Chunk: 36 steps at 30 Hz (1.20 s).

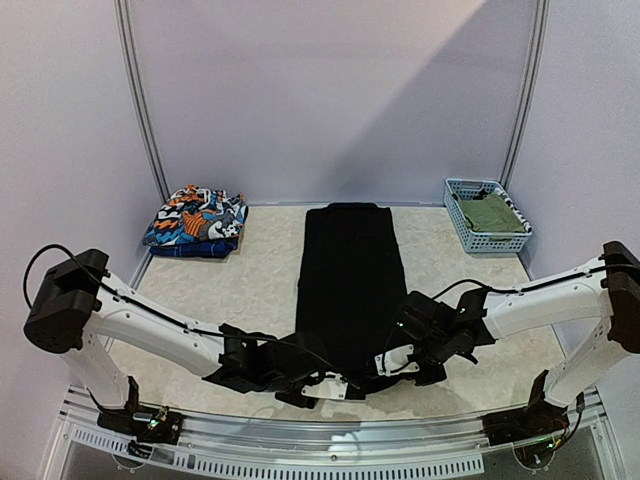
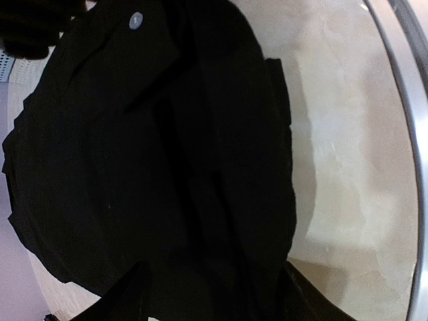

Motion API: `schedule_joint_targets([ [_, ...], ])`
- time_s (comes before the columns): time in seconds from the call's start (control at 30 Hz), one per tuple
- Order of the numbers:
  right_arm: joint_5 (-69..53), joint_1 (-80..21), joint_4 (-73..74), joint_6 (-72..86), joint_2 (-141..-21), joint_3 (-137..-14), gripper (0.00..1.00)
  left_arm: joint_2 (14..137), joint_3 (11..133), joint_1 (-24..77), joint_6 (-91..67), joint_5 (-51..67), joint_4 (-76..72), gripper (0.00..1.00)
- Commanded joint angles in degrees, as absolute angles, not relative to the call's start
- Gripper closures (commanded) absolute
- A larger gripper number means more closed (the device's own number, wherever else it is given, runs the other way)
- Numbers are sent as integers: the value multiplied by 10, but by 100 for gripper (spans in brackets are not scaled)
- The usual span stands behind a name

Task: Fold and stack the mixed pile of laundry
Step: Pick up the rectangle-folded shirt from the center of the board.

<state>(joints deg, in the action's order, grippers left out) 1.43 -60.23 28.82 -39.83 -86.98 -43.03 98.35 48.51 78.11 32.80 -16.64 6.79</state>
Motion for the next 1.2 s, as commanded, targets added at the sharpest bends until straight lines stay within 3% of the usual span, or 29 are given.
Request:
schedule_joint_targets([
  [0.0, 6, -595, 306, -393, -874, -440, 82, 1004, 481, 793, 341, -182, 62, 35],
  [0.17, 6, -592, 308, -392, -877, -442, 82, 1026, 500, 796, 356, -182, 69, 50],
  [0.43, -18, -585, 314, -390, -877, -443, 85, 1047, 519, 797, 358, -219, 70, 84],
  [0.53, -20, -584, 319, -391, -873, -446, 91, 1037, 519, 796, 357, -243, 65, 99],
  [0.7, -47, -584, 348, -399, -825, -453, 99, 1000, 527, 797, 354, -265, 63, 100],
  [1.17, -96, -583, 501, -377, -689, -518, 100, 937, 641, 849, 261, -326, 227, 100],
])
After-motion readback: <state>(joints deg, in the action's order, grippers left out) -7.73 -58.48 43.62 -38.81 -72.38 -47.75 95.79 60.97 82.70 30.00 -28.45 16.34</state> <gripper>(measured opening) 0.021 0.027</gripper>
